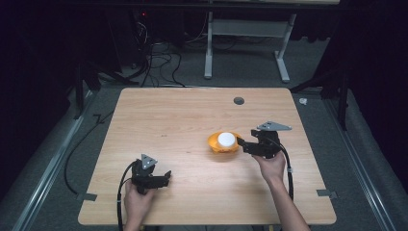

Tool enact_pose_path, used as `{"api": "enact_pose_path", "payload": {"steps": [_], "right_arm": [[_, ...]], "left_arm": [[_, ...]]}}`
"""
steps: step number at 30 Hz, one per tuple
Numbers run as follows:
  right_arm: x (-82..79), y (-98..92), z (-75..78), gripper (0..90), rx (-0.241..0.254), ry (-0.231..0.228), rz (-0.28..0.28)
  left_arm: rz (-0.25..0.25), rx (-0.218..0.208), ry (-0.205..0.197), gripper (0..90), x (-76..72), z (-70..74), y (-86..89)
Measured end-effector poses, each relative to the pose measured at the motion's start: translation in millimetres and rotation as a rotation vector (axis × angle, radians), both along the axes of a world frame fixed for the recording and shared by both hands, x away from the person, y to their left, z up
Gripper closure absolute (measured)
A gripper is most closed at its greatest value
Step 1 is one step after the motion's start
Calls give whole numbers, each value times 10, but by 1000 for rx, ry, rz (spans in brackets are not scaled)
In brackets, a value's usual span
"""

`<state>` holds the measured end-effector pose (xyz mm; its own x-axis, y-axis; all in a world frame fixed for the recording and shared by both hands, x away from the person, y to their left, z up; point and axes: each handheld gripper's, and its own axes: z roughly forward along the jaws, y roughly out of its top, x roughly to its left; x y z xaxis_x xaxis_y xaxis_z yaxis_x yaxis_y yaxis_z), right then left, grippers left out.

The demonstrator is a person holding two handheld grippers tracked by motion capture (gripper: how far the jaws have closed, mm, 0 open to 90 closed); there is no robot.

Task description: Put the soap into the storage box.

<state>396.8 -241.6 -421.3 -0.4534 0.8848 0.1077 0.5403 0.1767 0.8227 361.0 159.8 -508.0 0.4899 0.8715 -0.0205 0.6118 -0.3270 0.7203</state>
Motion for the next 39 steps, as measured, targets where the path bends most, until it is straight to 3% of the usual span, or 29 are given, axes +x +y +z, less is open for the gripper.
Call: {"api": "enact_pose_path", "payload": {"steps": [23, 39], "right_arm": [[-238, -253, 2, 327, 22, -26, -36], [-419, -298, 36, 328, 30, -38, -32]], "left_arm": [[2, 0, 0, 107, 0, 0, -2], [2, 0, 0, 107, 0, 0, -2]]}}
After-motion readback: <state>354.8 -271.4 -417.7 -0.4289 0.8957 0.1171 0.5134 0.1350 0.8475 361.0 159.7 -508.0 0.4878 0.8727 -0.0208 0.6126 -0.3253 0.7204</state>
